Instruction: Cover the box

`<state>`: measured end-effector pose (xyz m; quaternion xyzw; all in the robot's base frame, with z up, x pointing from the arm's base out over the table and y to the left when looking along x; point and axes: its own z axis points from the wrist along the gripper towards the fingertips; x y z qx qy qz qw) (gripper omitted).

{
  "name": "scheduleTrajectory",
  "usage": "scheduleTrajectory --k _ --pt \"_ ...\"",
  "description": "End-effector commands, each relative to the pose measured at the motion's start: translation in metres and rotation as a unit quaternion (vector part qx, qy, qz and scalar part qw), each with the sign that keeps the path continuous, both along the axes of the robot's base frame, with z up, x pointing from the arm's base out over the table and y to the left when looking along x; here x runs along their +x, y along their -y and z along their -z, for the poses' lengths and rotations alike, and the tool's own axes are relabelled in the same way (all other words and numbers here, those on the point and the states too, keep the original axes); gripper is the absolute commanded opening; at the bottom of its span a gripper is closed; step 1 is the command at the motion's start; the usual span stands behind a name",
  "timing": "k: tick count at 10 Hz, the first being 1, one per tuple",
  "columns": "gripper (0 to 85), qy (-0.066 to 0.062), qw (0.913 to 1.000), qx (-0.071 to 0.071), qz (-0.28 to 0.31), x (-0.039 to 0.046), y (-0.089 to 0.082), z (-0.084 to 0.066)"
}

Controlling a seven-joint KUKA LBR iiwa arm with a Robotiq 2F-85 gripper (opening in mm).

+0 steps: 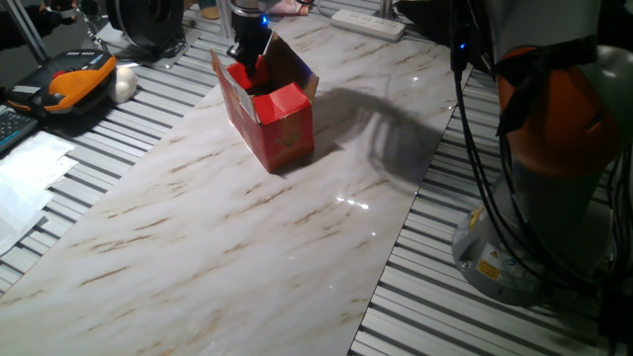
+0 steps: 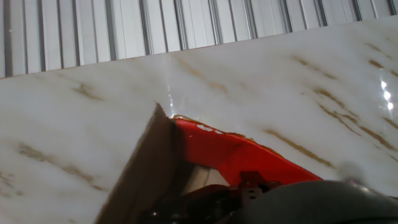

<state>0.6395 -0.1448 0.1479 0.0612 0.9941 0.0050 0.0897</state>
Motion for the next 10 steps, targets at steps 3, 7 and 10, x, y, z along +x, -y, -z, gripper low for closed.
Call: scheduleTrajectory --k 3,7,10 --pt "0.0 -0.038 0.9991 0.018 -0.007 -0.0066 0.000 -0.032" --pt "0.0 -0.097 0.9939 0.036 -0.039 -0.0274 0.005 -0.063" --pt "0.0 -0.115 0.9917 0.016 -0.055 -0.0369 0.013 -0.070"
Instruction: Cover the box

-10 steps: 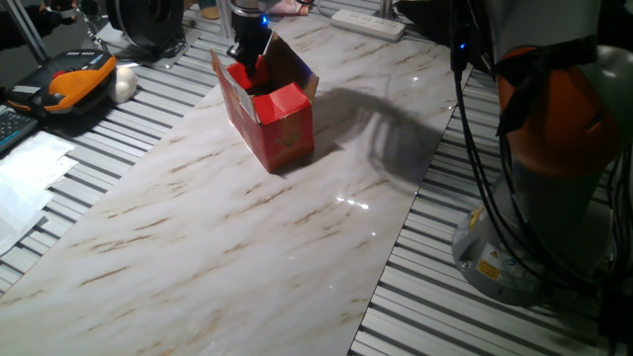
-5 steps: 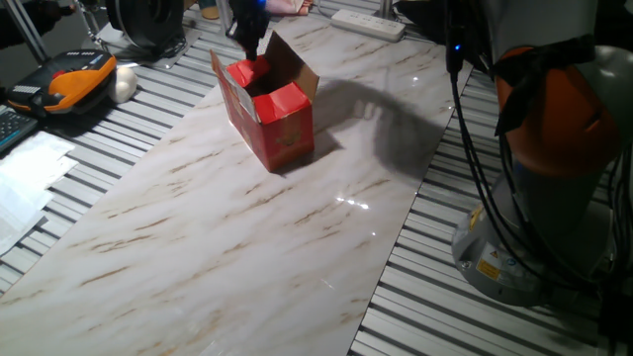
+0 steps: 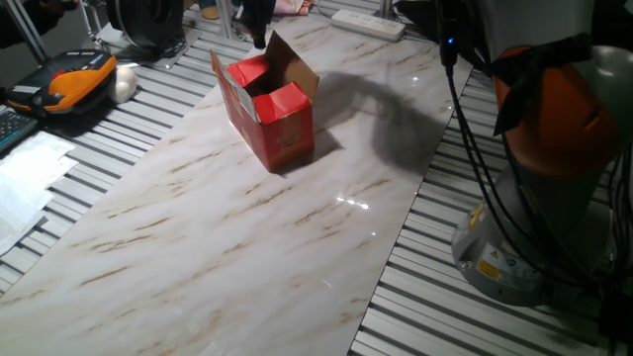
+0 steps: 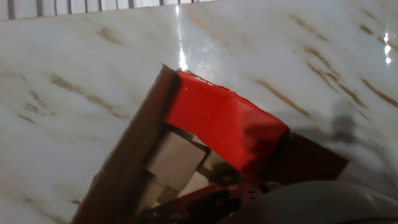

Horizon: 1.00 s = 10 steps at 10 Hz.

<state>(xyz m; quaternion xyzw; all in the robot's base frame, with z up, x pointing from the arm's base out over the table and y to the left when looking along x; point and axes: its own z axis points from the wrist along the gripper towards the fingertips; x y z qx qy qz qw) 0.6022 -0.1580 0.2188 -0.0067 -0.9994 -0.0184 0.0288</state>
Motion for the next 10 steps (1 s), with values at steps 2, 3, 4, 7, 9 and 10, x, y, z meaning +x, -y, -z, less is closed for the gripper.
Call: scheduleTrajectory --k 2,3,4,7,9,10 --pt "0.0 -0.023 0.9992 -0.024 -0.020 -0.0034 0.008 -0.010" --pt "0.0 -0.038 0.9985 -0.030 -0.028 -0.0044 0.013 -0.016" --pt "0.0 -0.047 0.9973 -0.040 -0.040 -0.0054 0.019 -0.020" --pt "0.0 -0.048 0.9951 -0.064 -0.059 -0.0142 0.034 -0.017" --pt "0.0 -0.044 0.9948 -0.065 -0.064 -0.0226 0.041 -0.011" --pt "0.0 -0.043 0.9942 -0.071 -0.069 -0.0250 0.044 -0.009"
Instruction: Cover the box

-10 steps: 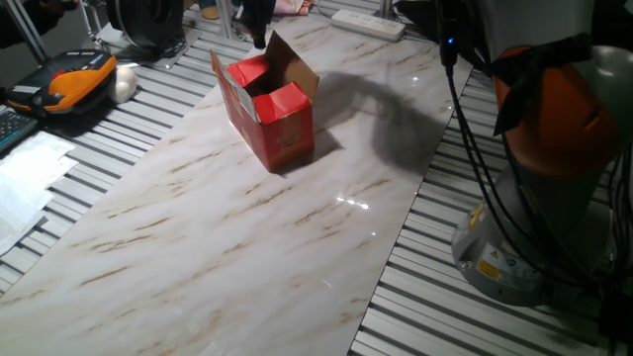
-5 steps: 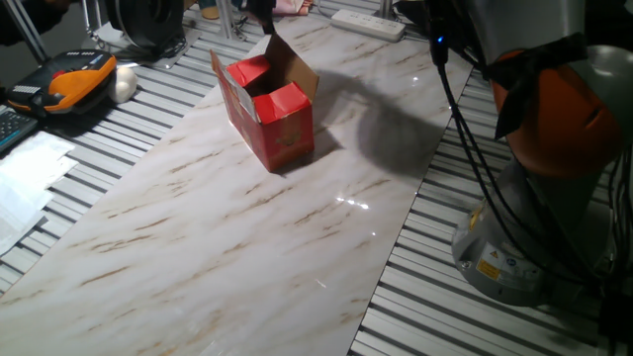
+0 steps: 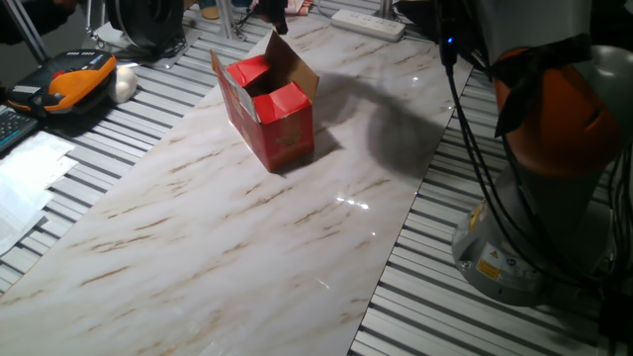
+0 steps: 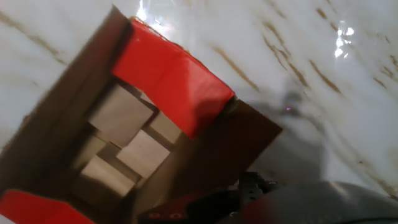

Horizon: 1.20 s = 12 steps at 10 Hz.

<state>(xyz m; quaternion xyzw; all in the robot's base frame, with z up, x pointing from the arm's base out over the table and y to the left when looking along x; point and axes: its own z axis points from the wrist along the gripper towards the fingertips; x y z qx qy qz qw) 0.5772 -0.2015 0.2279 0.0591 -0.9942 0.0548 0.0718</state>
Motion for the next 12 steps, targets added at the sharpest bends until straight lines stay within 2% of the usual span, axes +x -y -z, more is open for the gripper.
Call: scheduleTrajectory --k 1,2,4,6,7,8,12 --pt "0.0 0.002 1.0000 -0.006 -0.005 -0.0022 0.002 0.002" --pt "0.0 0.003 0.9999 -0.011 -0.009 -0.0045 0.004 0.004" --pt "0.0 0.009 0.9999 -0.006 -0.009 -0.0083 0.005 0.008" --pt "0.0 0.021 0.9997 -0.007 -0.008 -0.0086 0.005 0.018" --pt "0.0 0.028 0.9996 0.000 -0.003 -0.0058 0.003 0.023" --pt "0.0 0.029 0.9995 0.009 0.003 -0.0028 0.001 0.023" --pt "0.0 0.017 0.9995 0.012 0.024 0.0137 -0.019 0.009"
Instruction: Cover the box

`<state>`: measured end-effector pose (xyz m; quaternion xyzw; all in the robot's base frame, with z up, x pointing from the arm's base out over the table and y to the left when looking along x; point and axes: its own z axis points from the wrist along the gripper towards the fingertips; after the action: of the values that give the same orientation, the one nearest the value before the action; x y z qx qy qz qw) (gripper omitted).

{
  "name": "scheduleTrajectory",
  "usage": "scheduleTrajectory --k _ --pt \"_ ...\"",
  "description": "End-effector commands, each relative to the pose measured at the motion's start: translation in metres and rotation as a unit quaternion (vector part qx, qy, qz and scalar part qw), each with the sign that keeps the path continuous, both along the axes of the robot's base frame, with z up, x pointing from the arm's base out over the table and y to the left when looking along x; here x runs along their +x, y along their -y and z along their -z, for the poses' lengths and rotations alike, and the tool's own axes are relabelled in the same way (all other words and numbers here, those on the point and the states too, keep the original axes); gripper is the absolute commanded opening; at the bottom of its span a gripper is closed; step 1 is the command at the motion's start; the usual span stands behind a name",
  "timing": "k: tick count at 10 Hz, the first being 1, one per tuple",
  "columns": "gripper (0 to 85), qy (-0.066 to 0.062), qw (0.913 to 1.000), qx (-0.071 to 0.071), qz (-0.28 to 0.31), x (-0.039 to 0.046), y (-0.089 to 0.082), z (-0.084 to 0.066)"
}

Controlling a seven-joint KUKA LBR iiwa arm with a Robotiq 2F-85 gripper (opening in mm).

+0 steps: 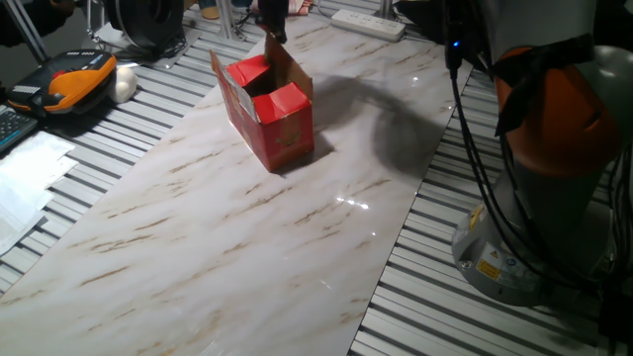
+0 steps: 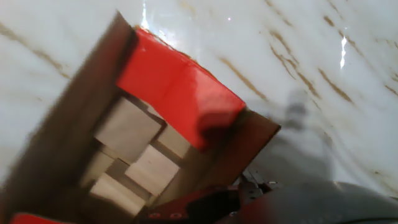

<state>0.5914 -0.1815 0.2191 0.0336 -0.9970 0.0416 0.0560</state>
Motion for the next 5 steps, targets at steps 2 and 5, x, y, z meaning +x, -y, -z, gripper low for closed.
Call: scheduleTrajectory --k 2,5 --pt "0.0 0.005 0.9998 -0.003 0.018 0.0026 -0.015 0.002" --pt "0.0 0.030 0.9985 -0.009 0.046 -0.0026 -0.038 0.020"
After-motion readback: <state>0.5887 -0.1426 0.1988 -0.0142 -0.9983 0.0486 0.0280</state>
